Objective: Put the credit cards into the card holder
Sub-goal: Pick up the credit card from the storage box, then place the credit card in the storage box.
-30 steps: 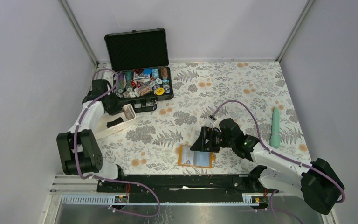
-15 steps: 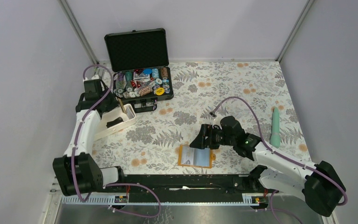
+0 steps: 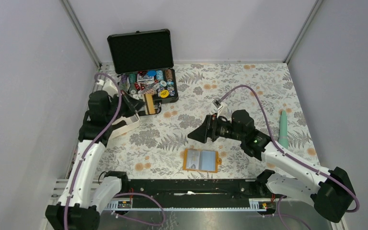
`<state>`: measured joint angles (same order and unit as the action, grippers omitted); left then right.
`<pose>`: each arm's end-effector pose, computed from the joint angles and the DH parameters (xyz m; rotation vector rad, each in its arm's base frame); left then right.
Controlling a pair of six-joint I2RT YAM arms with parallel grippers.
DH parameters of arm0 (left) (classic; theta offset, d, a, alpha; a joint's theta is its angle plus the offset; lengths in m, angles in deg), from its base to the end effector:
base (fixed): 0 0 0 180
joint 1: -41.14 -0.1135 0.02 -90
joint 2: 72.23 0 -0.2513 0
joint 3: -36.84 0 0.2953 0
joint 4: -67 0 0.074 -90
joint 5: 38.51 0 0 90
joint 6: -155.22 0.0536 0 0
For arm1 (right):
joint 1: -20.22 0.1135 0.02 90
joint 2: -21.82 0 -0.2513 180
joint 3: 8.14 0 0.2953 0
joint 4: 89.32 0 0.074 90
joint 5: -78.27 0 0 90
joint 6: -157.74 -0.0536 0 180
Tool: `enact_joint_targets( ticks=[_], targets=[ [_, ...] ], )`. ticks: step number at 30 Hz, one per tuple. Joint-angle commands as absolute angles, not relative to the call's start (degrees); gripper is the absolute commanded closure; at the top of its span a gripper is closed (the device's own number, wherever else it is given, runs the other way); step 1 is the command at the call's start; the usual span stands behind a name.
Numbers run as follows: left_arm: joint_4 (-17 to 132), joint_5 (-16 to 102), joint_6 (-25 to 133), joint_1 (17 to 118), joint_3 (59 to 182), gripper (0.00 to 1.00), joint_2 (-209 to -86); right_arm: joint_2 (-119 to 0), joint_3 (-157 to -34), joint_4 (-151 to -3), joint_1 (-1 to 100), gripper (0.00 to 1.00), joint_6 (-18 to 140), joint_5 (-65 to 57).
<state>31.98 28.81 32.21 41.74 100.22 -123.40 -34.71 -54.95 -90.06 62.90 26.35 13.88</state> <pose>0.2646 -0.0234 0.3239 -0.3022 1.9945 -0.7679 0.1999 0.2159 0.2542 -0.3931 1.9091 1.4176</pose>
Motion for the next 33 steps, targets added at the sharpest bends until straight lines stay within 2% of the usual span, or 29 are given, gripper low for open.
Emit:
enact_joint_targets(
  ticks=[1,11,18,30,33],
  targets=[
    [40.6,23.4,25.2,51.3,97.6,1.00,-118.3,-36.2,-56.7,-99.7,62.6,0.16,23.1,18.7],
    [57.1,27.6,10.6,71.2,88.0,1.00,-109.7,-34.6,-56.0,-106.4,62.7,0.16,17.6,20.9],
    [59.7,31.8,9.3,79.8,87.3,1.00,-110.3,-34.2,-55.7,-106.5,62.8,0.20,17.5,20.9],
    [60.1,33.2,8.8,83.2,86.3,1.00,-112.6,-32.8,-54.2,-110.0,62.8,0.59,14.8,21.4],
    [60.2,33.0,8.6,83.6,86.0,1.00,-112.6,-32.8,-54.2,-110.3,62.7,0.75,14.0,21.9]
  ],
)
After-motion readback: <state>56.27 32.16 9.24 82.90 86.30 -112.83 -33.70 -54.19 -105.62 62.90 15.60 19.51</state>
